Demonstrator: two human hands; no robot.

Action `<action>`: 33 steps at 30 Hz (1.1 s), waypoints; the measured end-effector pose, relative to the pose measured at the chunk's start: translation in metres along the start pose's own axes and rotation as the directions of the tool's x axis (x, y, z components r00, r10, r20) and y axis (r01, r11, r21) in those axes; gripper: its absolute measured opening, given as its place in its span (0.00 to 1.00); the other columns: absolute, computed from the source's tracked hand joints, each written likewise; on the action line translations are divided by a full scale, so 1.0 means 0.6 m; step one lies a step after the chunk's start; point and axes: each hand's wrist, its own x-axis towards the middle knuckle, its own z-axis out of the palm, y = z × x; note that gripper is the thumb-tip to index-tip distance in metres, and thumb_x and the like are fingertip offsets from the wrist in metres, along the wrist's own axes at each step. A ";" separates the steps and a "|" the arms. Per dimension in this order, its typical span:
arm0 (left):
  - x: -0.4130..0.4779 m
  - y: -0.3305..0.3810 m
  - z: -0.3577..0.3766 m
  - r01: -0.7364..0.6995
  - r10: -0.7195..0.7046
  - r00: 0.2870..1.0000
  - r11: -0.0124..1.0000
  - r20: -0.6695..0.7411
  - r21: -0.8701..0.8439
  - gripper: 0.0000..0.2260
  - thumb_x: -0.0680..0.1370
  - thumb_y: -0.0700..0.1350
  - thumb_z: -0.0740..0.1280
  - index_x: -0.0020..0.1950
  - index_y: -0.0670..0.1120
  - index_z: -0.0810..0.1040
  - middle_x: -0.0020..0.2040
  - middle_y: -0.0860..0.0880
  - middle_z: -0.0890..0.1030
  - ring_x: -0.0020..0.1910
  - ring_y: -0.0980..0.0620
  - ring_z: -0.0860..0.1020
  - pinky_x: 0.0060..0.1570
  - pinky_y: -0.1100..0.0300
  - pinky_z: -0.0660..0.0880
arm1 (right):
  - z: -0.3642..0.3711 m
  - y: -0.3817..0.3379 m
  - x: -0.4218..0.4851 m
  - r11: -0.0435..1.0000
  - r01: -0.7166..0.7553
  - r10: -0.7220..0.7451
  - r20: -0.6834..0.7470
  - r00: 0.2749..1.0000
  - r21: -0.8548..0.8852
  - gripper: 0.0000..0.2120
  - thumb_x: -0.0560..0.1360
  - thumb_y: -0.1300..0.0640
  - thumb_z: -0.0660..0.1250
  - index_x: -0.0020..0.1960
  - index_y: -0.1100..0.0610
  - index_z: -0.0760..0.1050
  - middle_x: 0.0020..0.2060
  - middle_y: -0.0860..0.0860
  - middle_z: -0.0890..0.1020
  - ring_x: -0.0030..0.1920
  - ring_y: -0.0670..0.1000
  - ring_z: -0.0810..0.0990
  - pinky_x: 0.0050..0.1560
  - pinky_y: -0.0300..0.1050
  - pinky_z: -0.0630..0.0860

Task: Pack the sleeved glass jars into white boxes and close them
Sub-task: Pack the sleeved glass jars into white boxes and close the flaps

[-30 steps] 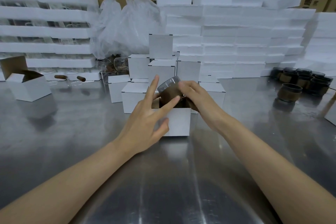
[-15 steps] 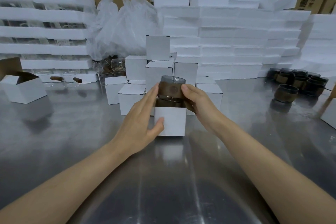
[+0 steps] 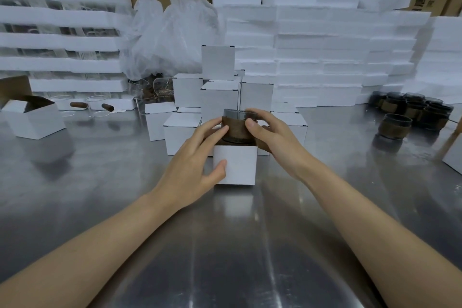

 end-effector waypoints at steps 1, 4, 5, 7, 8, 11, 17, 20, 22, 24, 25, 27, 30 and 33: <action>0.000 0.001 0.000 0.004 -0.004 1.000 1.000 -0.004 -0.001 0.25 0.75 0.44 0.66 0.72 0.42 0.69 0.73 0.49 0.65 0.70 0.63 0.62 0.67 0.59 0.66 | -0.001 0.000 0.000 1.000 0.005 -0.005 0.001 1.000 -0.004 0.17 0.77 0.48 0.66 0.65 0.47 0.73 0.57 0.52 0.80 0.58 0.51 0.79 0.60 0.44 0.75; 0.001 0.001 0.000 0.016 -0.016 1.000 1.000 -0.005 -0.020 0.24 0.75 0.44 0.66 0.71 0.42 0.70 0.73 0.49 0.65 0.70 0.62 0.64 0.67 0.60 0.66 | -0.002 0.000 -0.001 1.000 0.011 -0.011 0.011 1.000 -0.006 0.16 0.77 0.49 0.66 0.64 0.47 0.73 0.57 0.52 0.80 0.58 0.51 0.80 0.58 0.42 0.76; 0.001 0.000 0.001 0.020 -0.020 1.000 0.999 -0.003 -0.028 0.24 0.75 0.44 0.66 0.71 0.42 0.70 0.73 0.49 0.65 0.69 0.60 0.65 0.67 0.60 0.66 | -0.002 0.000 -0.001 1.000 0.010 -0.010 0.015 1.000 -0.004 0.16 0.77 0.49 0.66 0.64 0.47 0.73 0.56 0.52 0.80 0.58 0.51 0.80 0.58 0.42 0.76; 0.000 -0.003 0.000 0.034 -0.034 0.999 0.999 0.000 -0.039 0.24 0.75 0.45 0.66 0.71 0.44 0.70 0.72 0.51 0.65 0.69 0.59 0.67 0.66 0.60 0.67 | -0.002 0.000 -0.002 1.000 0.010 -0.009 0.015 1.000 -0.004 0.17 0.77 0.50 0.67 0.64 0.48 0.73 0.55 0.51 0.80 0.57 0.51 0.80 0.59 0.44 0.76; -0.001 -0.004 0.000 0.041 -0.041 0.999 0.998 0.003 -0.042 0.24 0.75 0.45 0.66 0.71 0.45 0.69 0.72 0.52 0.64 0.69 0.59 0.67 0.65 0.61 0.67 | -0.002 -0.001 -0.002 1.000 0.012 -0.012 0.011 1.000 -0.006 0.17 0.76 0.50 0.67 0.65 0.48 0.73 0.54 0.50 0.80 0.57 0.50 0.80 0.60 0.44 0.76; -0.002 -0.007 0.001 0.054 -0.053 0.999 0.997 0.011 -0.048 0.25 0.76 0.49 0.64 0.72 0.47 0.66 0.72 0.54 0.63 0.69 0.59 0.67 0.64 0.63 0.67 | 0.001 -0.003 -0.004 0.999 0.051 -0.051 -0.008 0.999 -0.016 0.19 0.75 0.52 0.70 0.65 0.46 0.71 0.56 0.49 0.77 0.53 0.45 0.81 0.53 0.39 0.75; 0.001 -0.006 0.002 0.067 -0.068 0.997 0.997 -0.022 -0.042 0.26 0.73 0.52 0.64 0.70 0.47 0.66 0.69 0.52 0.65 0.65 0.56 0.69 0.62 0.55 0.71 | -0.001 -0.011 -0.007 0.968 0.159 -0.152 0.054 0.987 -0.192 0.12 0.72 0.58 0.73 0.53 0.49 0.76 0.56 0.51 0.75 0.51 0.44 0.81 0.52 0.35 0.75; 0.001 -0.007 0.002 0.075 -0.076 0.997 0.997 -0.004 -0.017 0.25 0.73 0.54 0.64 0.68 0.47 0.68 0.68 0.52 0.67 0.63 0.55 0.71 0.61 0.53 0.71 | -0.004 -0.009 -0.009 0.933 0.174 -0.140 0.126 0.982 -0.315 0.10 0.73 0.55 0.72 0.53 0.50 0.78 0.54 0.48 0.76 0.56 0.43 0.78 0.59 0.36 0.72; 0.001 -0.008 0.002 0.099 -0.100 0.995 0.993 -0.003 -0.061 0.24 0.75 0.56 0.61 0.68 0.47 0.68 0.67 0.54 0.68 0.65 0.56 0.69 0.62 0.59 0.69 | -0.007 -0.010 -0.007 0.937 0.183 -0.169 0.075 0.983 -0.297 0.07 0.76 0.54 0.69 0.53 0.49 0.78 0.53 0.47 0.79 0.55 0.41 0.78 0.58 0.34 0.71; 0.002 -0.009 0.001 0.149 -0.167 0.983 0.970 -0.081 -0.194 0.21 0.79 0.55 0.55 0.68 0.46 0.69 0.66 0.53 0.69 0.65 0.57 0.68 0.62 0.68 0.65 | -0.016 -0.015 0.000 0.945 0.183 -0.213 -0.087 0.973 -0.270 0.06 0.79 0.57 0.64 0.53 0.50 0.78 0.51 0.45 0.80 0.53 0.42 0.78 0.54 0.33 0.72; 0.003 -0.010 0.000 0.181 -0.225 0.964 0.946 -0.142 -0.269 0.19 0.80 0.53 0.53 0.67 0.46 0.69 0.64 0.52 0.71 0.65 0.58 0.69 0.62 0.69 0.64 | -0.023 -0.018 0.005 0.958 0.157 -0.201 -0.174 0.964 -0.242 0.08 0.79 0.60 0.62 0.51 0.52 0.78 0.49 0.46 0.79 0.50 0.44 0.79 0.53 0.36 0.74; 0.006 -0.014 -0.003 0.258 -0.368 0.900 0.881 -0.233 -0.396 0.15 0.82 0.50 0.51 0.63 0.48 0.71 0.59 0.54 0.73 0.61 0.58 0.72 0.62 0.68 0.66 | -0.041 -0.023 0.011 0.984 0.024 -0.076 -0.288 0.955 -0.178 0.12 0.77 0.68 0.58 0.46 0.56 0.77 0.44 0.51 0.79 0.43 0.49 0.79 0.46 0.40 0.77; 0.008 -0.028 -0.004 0.432 -0.556 0.813 0.775 -0.172 -0.461 0.09 0.82 0.47 0.54 0.57 0.51 0.72 0.56 0.51 0.75 0.56 0.54 0.76 0.61 0.56 0.72 | -0.060 -0.026 0.006 0.936 -0.252 0.213 -0.173 0.962 -0.247 0.12 0.74 0.69 0.56 0.41 0.57 0.75 0.35 0.53 0.80 0.36 0.50 0.80 0.41 0.40 0.78; 0.005 -0.038 0.002 0.578 -0.615 0.786 0.696 0.062 -0.426 0.09 0.84 0.47 0.55 0.51 0.50 0.75 0.50 0.49 0.79 0.53 0.49 0.76 0.63 0.48 0.70 | -0.059 -0.023 0.001 0.895 -0.338 0.356 0.008 0.934 -0.291 0.07 0.76 0.60 0.62 0.48 0.58 0.78 0.39 0.52 0.85 0.41 0.50 0.84 0.50 0.44 0.79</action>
